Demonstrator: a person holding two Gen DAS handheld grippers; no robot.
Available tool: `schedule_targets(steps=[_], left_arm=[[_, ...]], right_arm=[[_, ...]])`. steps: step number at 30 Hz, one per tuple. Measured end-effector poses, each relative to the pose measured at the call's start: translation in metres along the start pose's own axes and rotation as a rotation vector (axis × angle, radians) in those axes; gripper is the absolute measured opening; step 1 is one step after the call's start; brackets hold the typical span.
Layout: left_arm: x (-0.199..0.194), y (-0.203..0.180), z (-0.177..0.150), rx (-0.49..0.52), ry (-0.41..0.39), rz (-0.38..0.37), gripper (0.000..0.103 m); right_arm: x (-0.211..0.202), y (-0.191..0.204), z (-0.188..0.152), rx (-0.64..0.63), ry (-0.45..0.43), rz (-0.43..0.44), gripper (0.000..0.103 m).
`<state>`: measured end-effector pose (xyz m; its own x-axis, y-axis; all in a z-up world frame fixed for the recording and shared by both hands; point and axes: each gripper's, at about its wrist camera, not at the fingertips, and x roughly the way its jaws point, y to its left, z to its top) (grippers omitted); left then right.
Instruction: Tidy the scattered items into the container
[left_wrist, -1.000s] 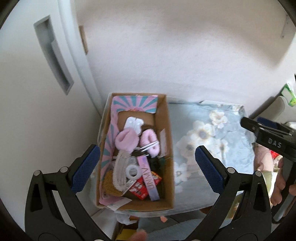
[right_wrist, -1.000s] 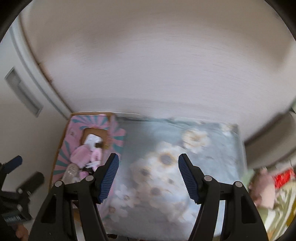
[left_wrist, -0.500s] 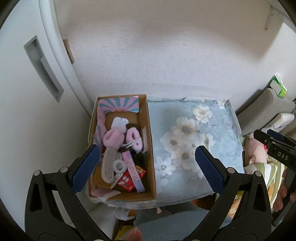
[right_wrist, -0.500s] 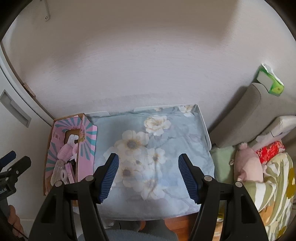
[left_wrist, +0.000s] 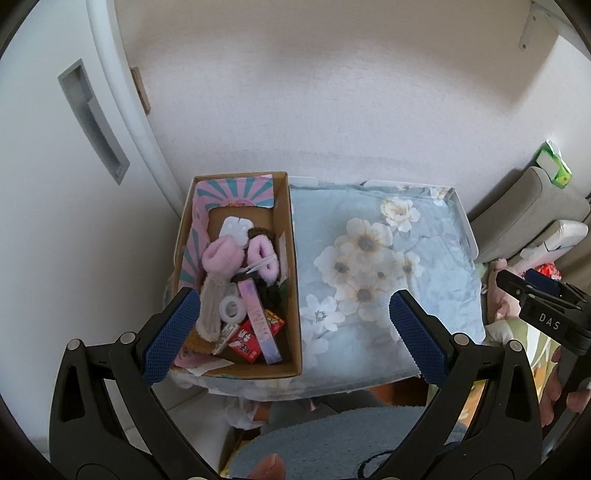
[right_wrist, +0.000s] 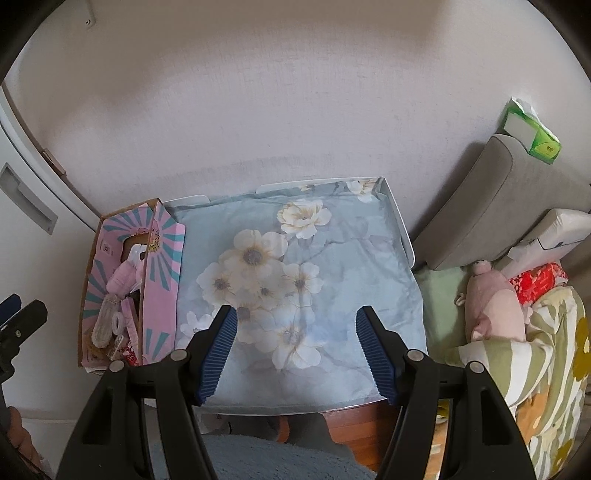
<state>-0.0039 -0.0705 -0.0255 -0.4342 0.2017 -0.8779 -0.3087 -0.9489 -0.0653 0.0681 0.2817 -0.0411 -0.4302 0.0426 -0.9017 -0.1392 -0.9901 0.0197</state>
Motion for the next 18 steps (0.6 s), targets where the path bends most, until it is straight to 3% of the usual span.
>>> schedule_targets(steps=[18], left_arm=[[0.0, 0.0, -0.0038, -0.031, 0.011, 0.016, 0.102]], right_arm=[[-0.0027, 0.001, 0.0008, -0.041, -0.008, 0.003, 0.063]])
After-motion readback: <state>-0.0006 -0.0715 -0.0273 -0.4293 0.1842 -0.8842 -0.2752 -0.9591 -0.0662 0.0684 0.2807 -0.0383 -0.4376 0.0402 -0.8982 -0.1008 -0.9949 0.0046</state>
